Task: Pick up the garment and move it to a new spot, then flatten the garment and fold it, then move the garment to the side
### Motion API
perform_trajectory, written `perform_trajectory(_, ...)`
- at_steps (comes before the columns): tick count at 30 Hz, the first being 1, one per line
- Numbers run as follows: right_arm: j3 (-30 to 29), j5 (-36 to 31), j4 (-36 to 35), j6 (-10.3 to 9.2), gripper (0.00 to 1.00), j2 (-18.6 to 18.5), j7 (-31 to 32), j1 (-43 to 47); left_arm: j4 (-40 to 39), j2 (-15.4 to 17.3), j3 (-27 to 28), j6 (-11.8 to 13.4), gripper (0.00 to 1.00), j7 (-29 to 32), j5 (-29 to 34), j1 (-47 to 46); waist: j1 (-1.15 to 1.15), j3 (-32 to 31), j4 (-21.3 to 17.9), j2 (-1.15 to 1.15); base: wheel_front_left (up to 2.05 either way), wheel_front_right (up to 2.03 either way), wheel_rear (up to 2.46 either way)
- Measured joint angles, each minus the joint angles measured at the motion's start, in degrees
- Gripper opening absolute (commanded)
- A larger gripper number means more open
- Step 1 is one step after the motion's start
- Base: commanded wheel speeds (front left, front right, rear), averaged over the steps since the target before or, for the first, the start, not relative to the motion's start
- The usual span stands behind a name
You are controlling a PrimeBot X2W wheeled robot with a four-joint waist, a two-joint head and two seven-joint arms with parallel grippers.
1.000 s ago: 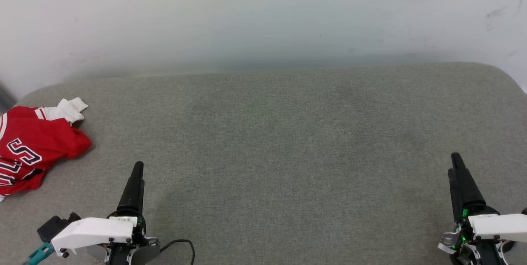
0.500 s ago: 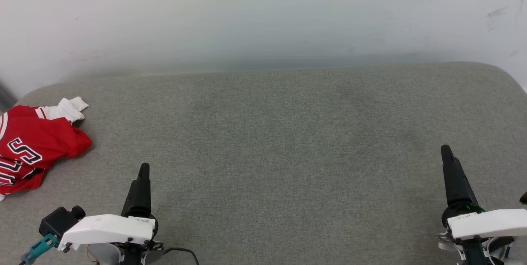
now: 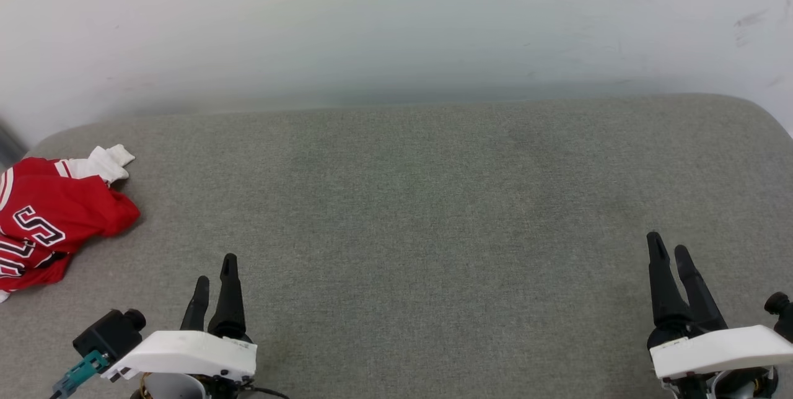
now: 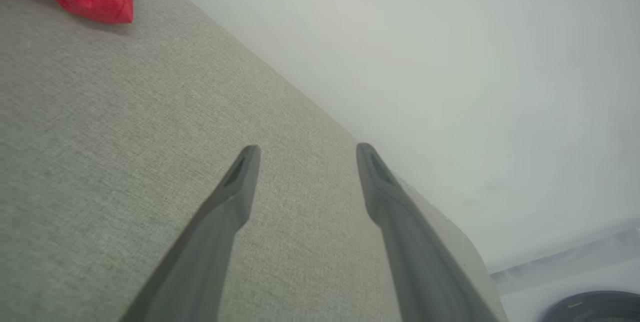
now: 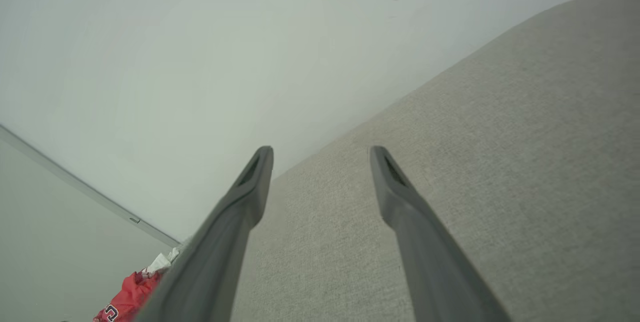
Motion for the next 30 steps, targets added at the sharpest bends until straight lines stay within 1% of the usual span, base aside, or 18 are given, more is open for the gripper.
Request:
perform_trajectory(6, 0.03, -4.82, -0.19, 0.0, 1.0, -0.01, -1.09, 0.43, -0.73, 0.0, -0.94, 0.52, 1.0, -1.05, 4.78, 0.47, 0.0, 0.01, 0.04, 0.0, 0.0, 0.0, 0.0)
perform_trajectory(16, -0.02, -12.52, -0.85, 0.01, 1.0, -0.01, -2.83, 1.51, -1.67, 0.01, -1.96, 0.58, 1.0, -2.83, 12.45, 1.49, 0.0, 0.06, 0.29, 0.0, 0.0, 0.0, 0.0)
perform_trajectory(30, 0.35, -21.26, -1.94, 0.01, 1.0, -0.01, -4.87, 2.62, -2.36, 0.03, -2.98, 0.85, 1.0, -4.9, 21.69, 2.7, 0.0, 0.08, 0.48, 0.0, 0.0, 0.0, 0.0)
